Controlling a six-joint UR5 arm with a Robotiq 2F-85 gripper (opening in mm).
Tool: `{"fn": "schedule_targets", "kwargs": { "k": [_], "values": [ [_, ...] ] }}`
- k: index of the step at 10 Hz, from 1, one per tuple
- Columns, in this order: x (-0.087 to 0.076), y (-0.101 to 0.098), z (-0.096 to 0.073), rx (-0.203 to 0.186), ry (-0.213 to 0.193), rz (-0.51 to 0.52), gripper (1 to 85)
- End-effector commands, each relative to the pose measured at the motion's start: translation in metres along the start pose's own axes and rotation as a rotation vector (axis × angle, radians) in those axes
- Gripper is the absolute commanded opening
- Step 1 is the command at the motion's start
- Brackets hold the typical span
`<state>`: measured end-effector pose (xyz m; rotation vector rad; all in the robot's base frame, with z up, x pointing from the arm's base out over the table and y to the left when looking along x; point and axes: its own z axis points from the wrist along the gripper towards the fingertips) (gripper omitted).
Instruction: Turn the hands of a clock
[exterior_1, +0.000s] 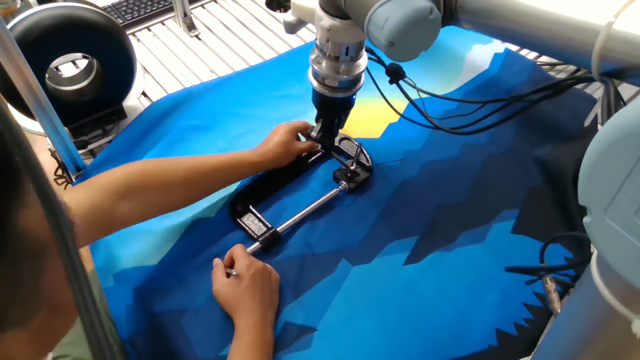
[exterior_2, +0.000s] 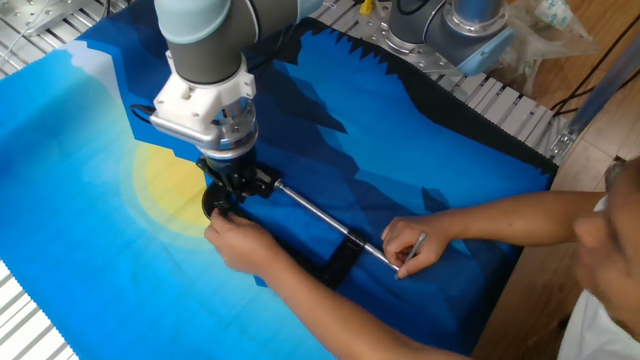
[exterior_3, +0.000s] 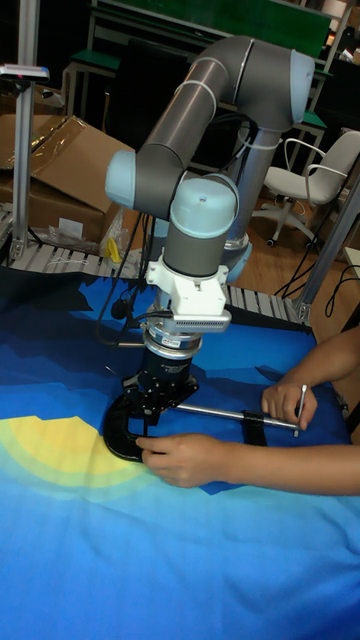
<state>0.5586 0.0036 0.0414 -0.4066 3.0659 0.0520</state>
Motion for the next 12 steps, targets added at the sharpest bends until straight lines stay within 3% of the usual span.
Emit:
{"fn": "schedule_targets", "kwargs": {
  "k": [1, 4, 6, 9, 11, 12],
  "values": [
    [-0.005, 0.004, -0.011, 0.002, -0.006, 0.038, 1.3],
    [-0.005, 0.007, -0.034, 0.019, -0.004, 0.081, 1.3],
    [0.018, -0.006, -0.06, 0.074, 0.039, 0.106, 1.3],
    [0.054, -0.019, -0.092, 0.092, 0.071, 0.148, 1.3],
    [0.066, -0.03, -0.097, 0.098, 0.058, 0.206, 1.3],
    [0.068, -0.031, -0.098, 0.069, 0.03, 0.261, 1.3]
  ]
}}
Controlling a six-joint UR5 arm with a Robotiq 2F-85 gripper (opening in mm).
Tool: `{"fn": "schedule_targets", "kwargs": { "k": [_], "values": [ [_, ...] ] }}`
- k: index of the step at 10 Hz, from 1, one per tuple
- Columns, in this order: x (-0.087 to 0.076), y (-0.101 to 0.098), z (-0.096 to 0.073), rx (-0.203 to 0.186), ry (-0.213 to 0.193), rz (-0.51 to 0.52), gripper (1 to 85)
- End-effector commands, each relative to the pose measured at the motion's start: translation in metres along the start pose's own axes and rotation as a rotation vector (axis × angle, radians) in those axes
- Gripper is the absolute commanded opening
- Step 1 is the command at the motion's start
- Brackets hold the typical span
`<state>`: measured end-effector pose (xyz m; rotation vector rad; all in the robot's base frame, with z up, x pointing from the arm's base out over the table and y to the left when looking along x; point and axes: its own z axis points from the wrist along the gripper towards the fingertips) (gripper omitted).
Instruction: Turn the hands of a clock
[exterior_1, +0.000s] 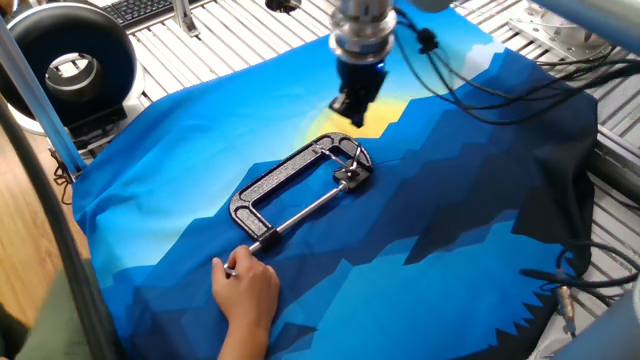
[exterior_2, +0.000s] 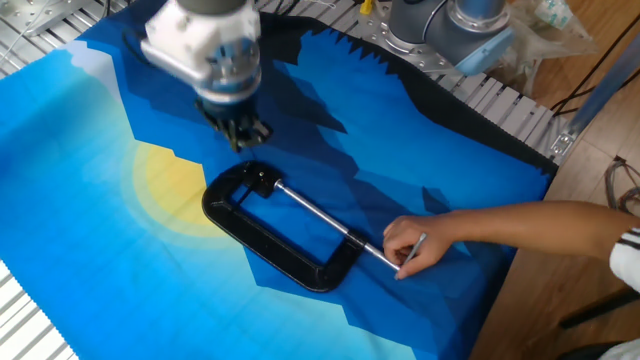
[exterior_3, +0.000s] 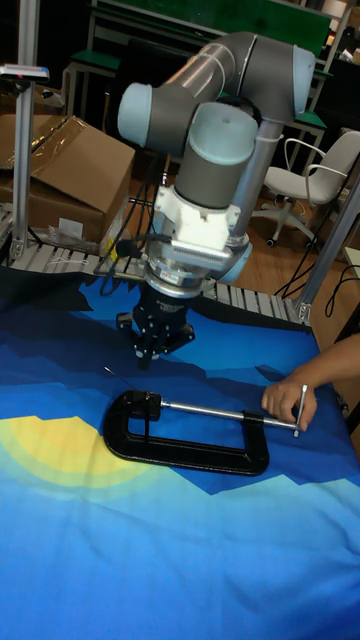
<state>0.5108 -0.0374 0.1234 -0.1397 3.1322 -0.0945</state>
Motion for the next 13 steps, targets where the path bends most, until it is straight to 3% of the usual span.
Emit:
{"fn": "schedule_targets", "kwargs": {
  "k": [1, 2, 3, 5, 10, 13],
  "values": [
    [0.021, -0.013, -0.008, -0.057, -0.029, 0.127, 1.3],
    [0.025, -0.012, -0.004, -0.091, -0.035, 0.159, 1.3],
    [0.023, -0.019, 0.001, -0.093, -0.063, 0.16, 1.3],
    [0.027, -0.012, 0.003, -0.122, -0.056, 0.173, 1.3],
    [0.029, -0.02, 0.011, -0.081, -0.053, 0.13, 1.3],
    [0.029, -0.022, 0.014, -0.081, -0.059, 0.115, 1.3]
  ]
}}
